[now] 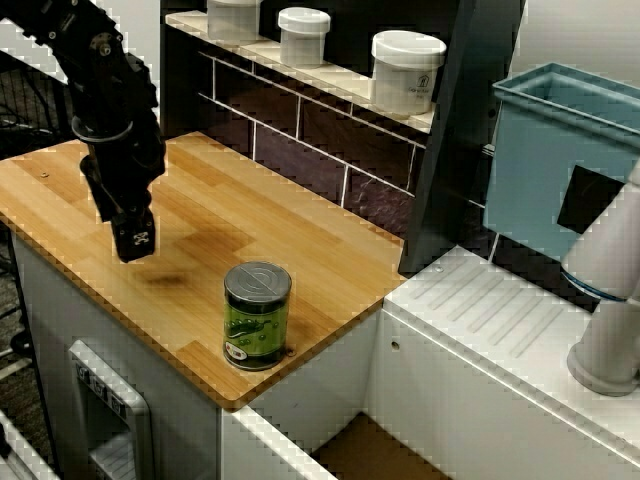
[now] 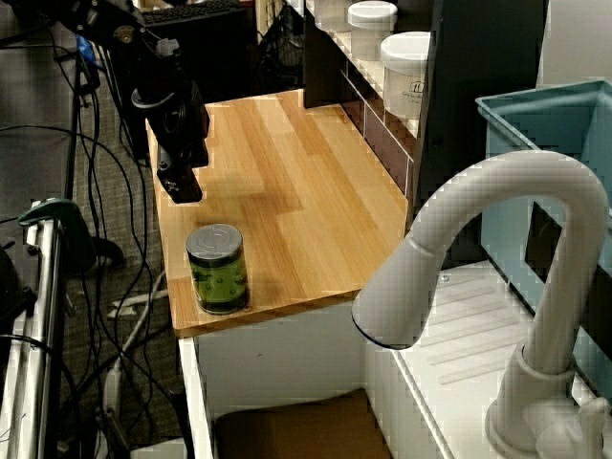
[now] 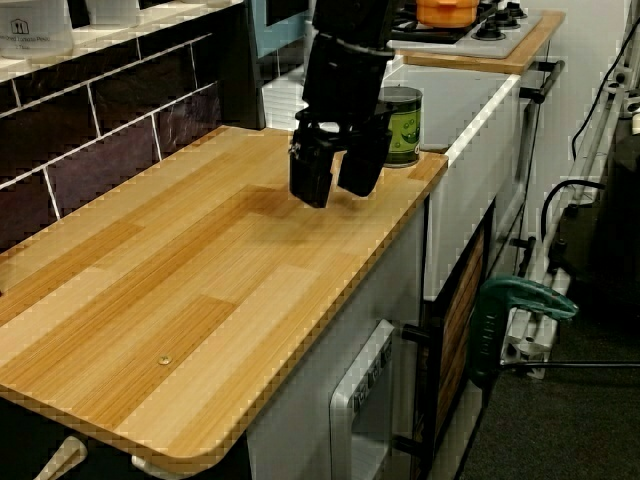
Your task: Push into sink
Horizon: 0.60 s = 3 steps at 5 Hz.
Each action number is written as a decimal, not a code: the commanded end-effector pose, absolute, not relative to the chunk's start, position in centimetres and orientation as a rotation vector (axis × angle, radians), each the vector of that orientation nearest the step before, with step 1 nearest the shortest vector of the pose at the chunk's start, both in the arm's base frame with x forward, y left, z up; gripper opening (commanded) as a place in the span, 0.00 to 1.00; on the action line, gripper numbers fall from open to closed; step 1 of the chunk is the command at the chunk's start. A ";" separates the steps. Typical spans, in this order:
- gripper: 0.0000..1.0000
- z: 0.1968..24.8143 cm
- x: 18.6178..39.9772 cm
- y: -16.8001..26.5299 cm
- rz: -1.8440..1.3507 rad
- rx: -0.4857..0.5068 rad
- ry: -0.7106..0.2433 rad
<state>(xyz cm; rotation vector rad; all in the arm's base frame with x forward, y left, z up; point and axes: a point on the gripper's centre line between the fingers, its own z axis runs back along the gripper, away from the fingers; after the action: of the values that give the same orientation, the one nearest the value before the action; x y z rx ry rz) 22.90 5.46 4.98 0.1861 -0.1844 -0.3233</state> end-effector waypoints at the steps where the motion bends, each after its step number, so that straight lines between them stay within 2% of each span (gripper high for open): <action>1: 1.00 5.8 22.8 2.2 -0.343 0.237 -0.241; 3: 1.00 5.9 23.0 -0.4 -0.379 0.223 -0.244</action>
<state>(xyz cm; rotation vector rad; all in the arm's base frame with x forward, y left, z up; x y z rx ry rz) 22.55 -0.59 5.14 0.2219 -0.2140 -0.3895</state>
